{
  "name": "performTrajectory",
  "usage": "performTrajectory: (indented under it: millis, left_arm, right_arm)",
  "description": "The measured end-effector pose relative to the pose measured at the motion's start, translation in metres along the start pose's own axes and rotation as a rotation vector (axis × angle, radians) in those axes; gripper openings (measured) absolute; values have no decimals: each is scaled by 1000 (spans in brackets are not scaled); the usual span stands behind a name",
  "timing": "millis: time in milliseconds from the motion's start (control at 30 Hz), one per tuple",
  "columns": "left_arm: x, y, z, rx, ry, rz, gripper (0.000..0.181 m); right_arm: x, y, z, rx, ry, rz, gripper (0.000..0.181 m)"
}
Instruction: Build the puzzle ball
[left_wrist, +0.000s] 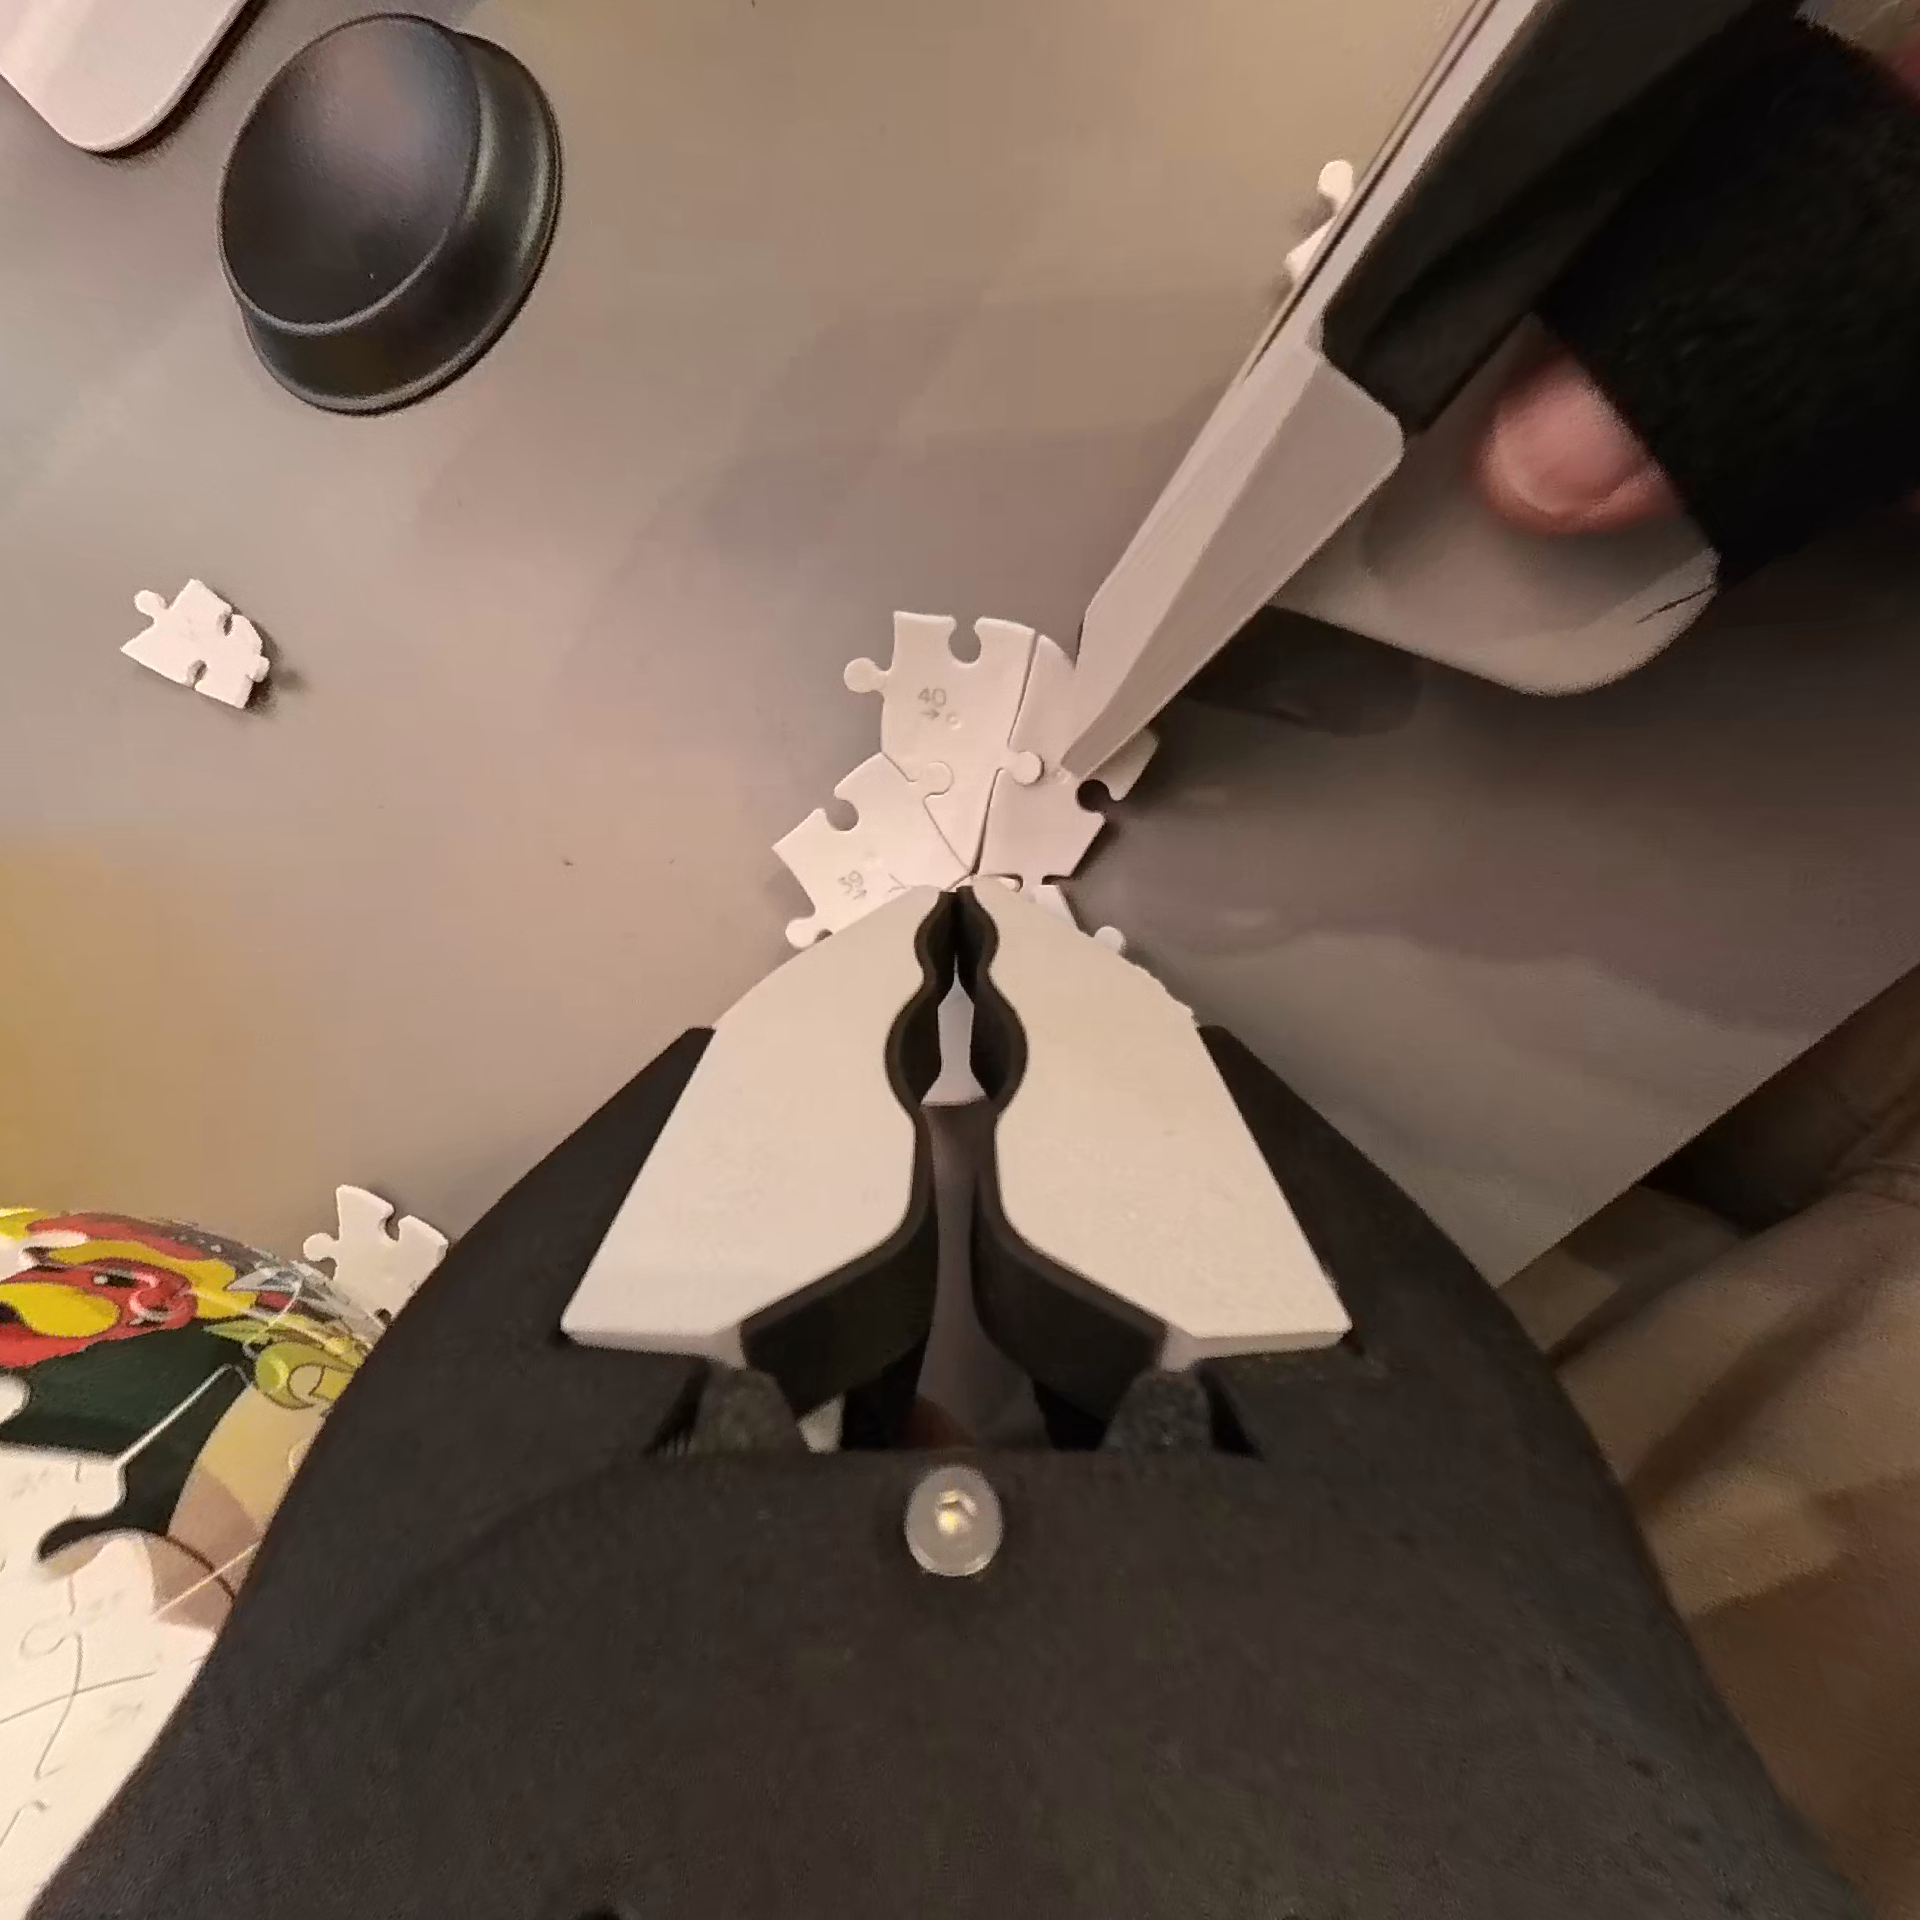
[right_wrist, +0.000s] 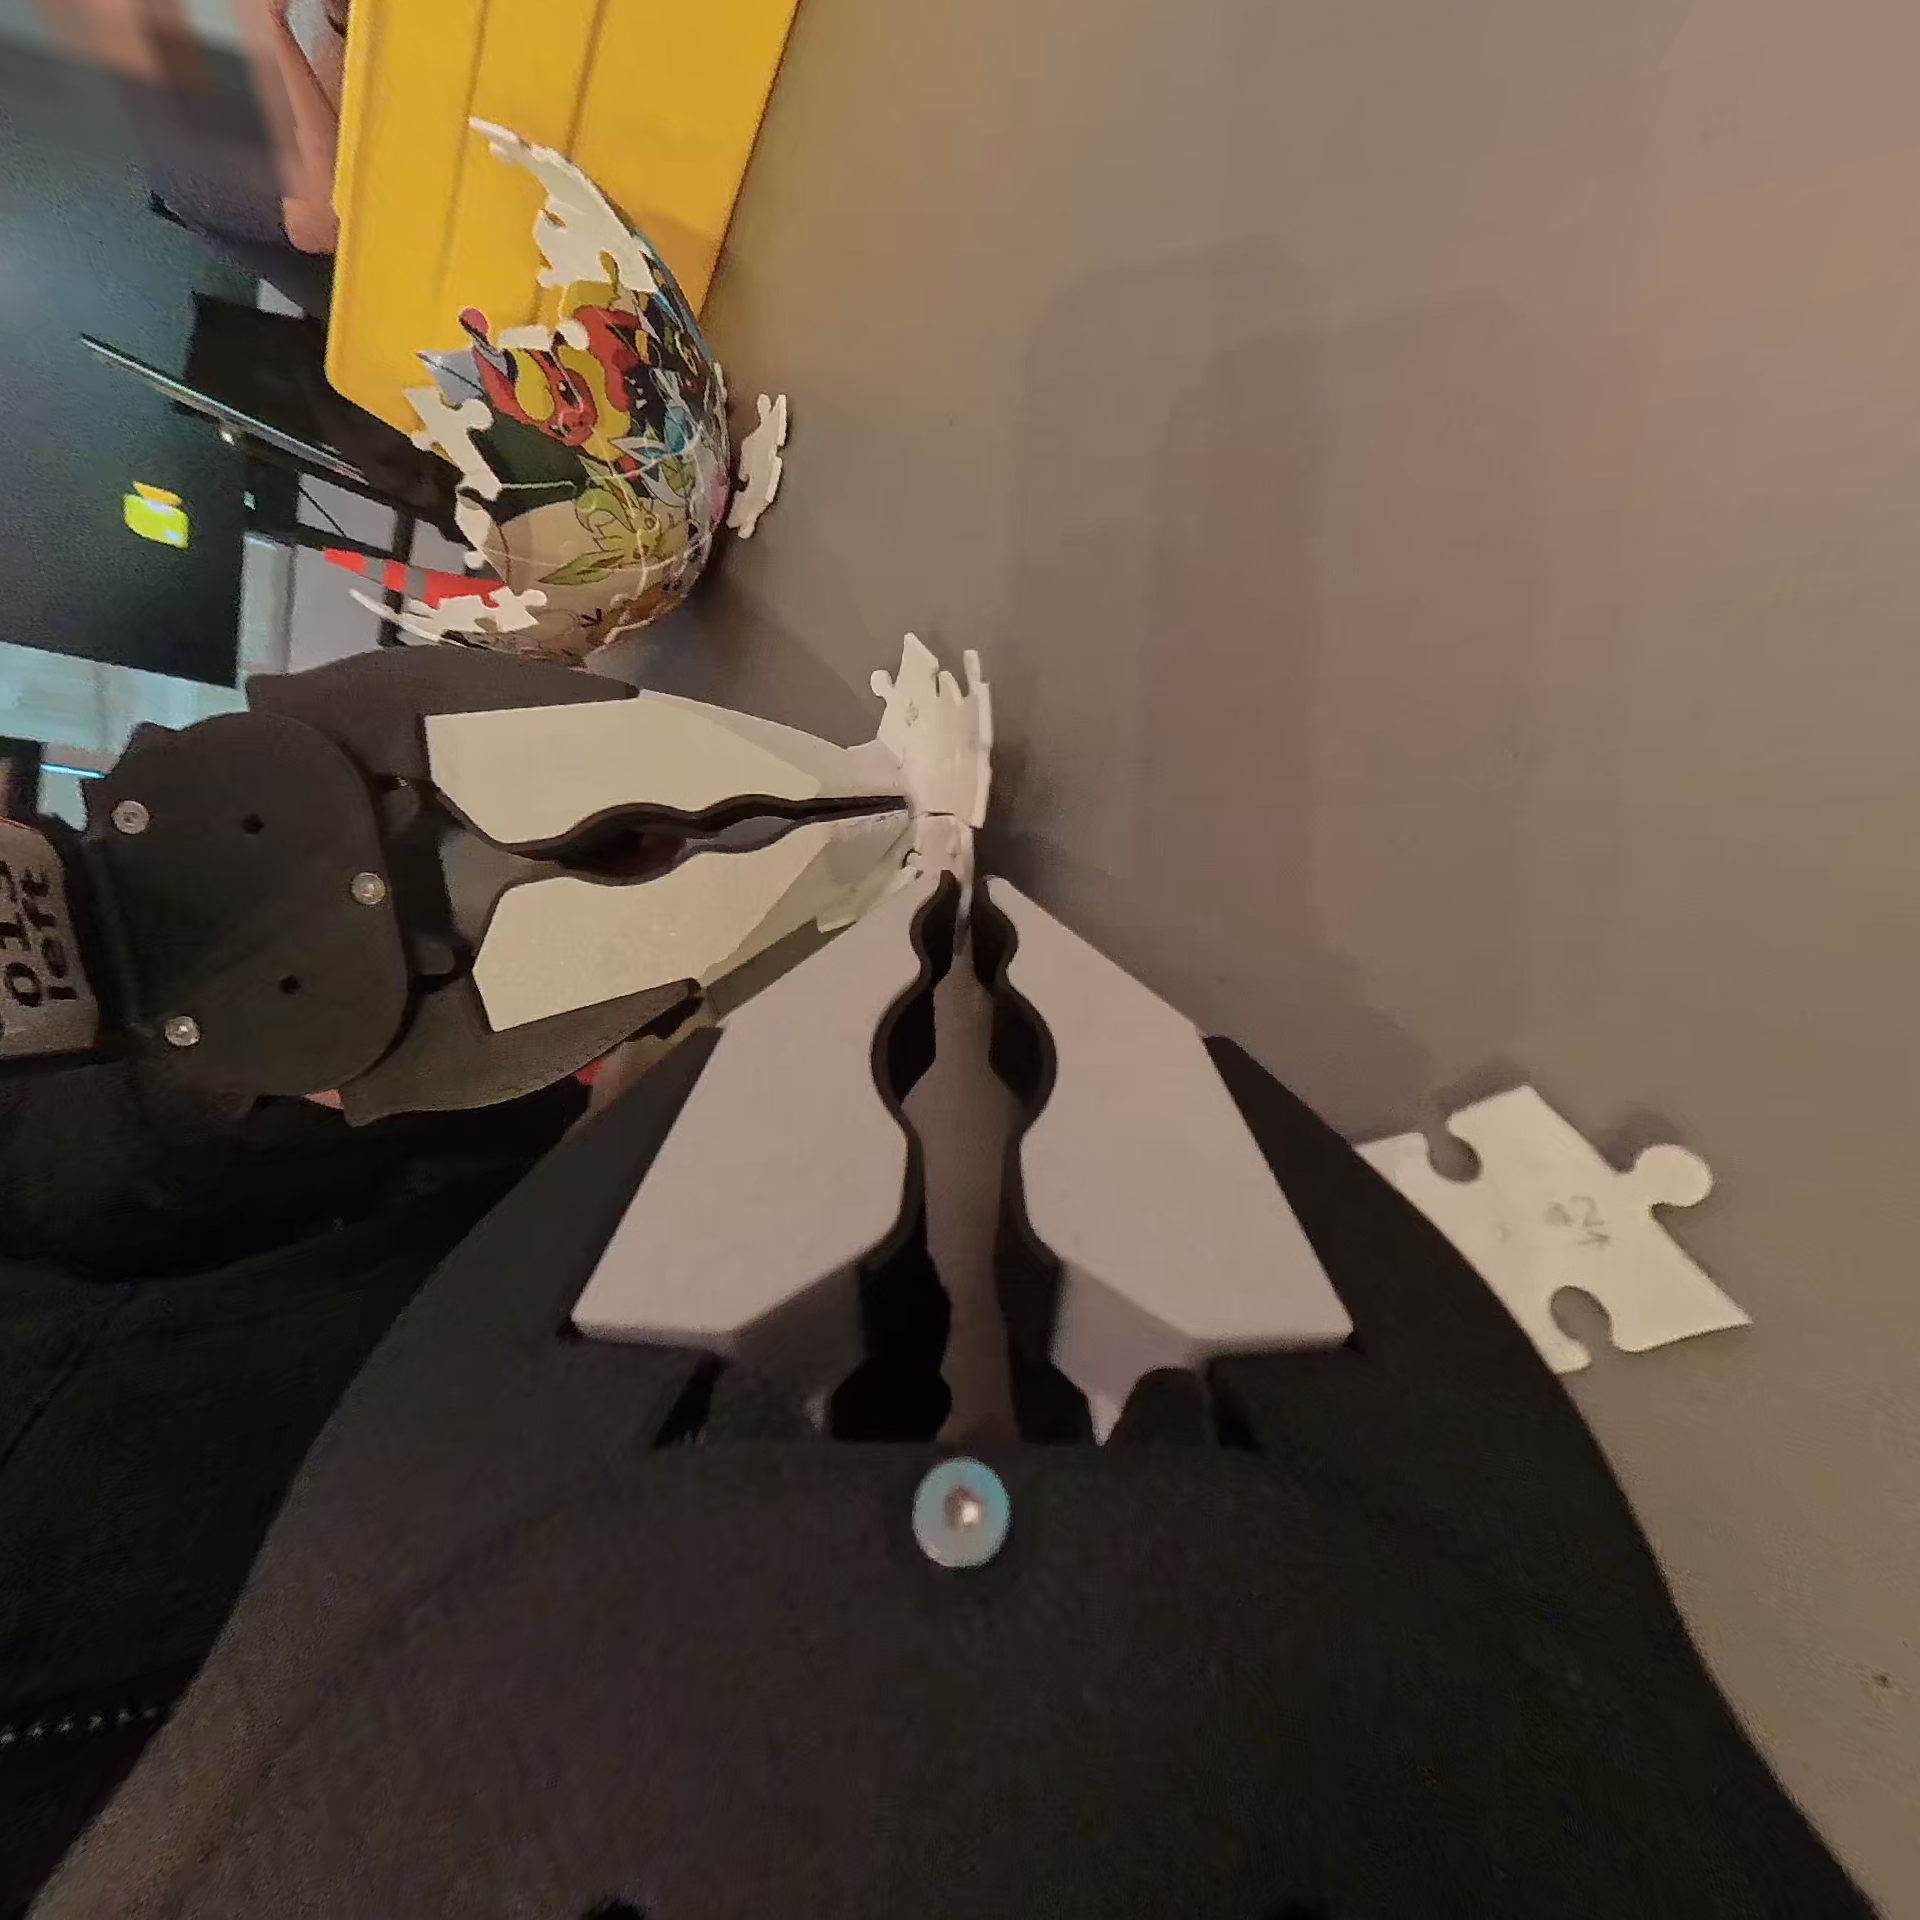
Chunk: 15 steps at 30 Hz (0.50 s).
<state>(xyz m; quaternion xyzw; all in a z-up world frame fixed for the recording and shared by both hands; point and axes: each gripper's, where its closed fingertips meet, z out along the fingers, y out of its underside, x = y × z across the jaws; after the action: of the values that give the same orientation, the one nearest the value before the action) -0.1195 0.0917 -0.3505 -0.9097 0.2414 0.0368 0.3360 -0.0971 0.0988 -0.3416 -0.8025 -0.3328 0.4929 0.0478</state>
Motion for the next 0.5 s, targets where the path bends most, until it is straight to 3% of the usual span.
performTrajectory:
  millis: [500]
  left_arm:
    - [-1, 3, -3, 46, -75, 61, 0]
  right_arm:
    - [-3, 1, 3, 45, -126, 309, 1]
